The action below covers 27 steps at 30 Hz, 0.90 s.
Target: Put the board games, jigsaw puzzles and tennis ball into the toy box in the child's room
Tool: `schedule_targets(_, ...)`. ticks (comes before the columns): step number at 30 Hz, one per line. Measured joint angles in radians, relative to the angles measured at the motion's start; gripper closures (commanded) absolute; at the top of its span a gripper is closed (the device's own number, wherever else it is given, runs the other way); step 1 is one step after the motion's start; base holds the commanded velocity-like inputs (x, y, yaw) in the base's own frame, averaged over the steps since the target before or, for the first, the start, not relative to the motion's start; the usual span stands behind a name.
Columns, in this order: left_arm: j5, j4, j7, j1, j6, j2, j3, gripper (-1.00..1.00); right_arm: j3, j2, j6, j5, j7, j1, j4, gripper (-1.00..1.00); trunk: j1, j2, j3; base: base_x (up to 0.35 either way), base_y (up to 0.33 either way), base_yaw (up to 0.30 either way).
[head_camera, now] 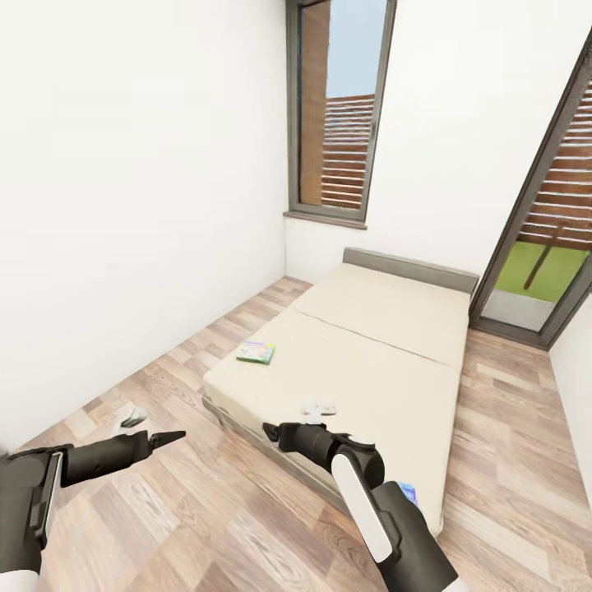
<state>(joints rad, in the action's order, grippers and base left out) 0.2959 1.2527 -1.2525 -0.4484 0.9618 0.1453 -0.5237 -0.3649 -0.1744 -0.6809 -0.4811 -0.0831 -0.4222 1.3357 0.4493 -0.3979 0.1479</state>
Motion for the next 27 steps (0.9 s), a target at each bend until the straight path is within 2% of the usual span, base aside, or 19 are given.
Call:
schedule_targets(8,0.0,0.0,-0.001,0.0,0.0,0.001,0.0,-1.0,0.0,0.0,0.0,0.001,0.0,0.0,-0.001,-1.0,0.0,0.0,-0.01,-0.023,0.009,-0.222)
schedule_targets(19,-0.001,0.0,-0.001,0.0,0.0,0.001,-0.001,-1.0,0.0,0.0,0.0,0.002,0.0,0.0,-0.002,-1.0,0.0,0.0,-0.023,-0.147,0.133,-0.222)
schedule_targets(27,-0.002,0.001,-0.002,0.0,0.0,0.001,0.0,-1.0,0.0,0.0,0.001,0.002,0.0,0.0,-0.009,-1.0,0.0,0.0,-0.032,-0.11,0.035,-0.222)
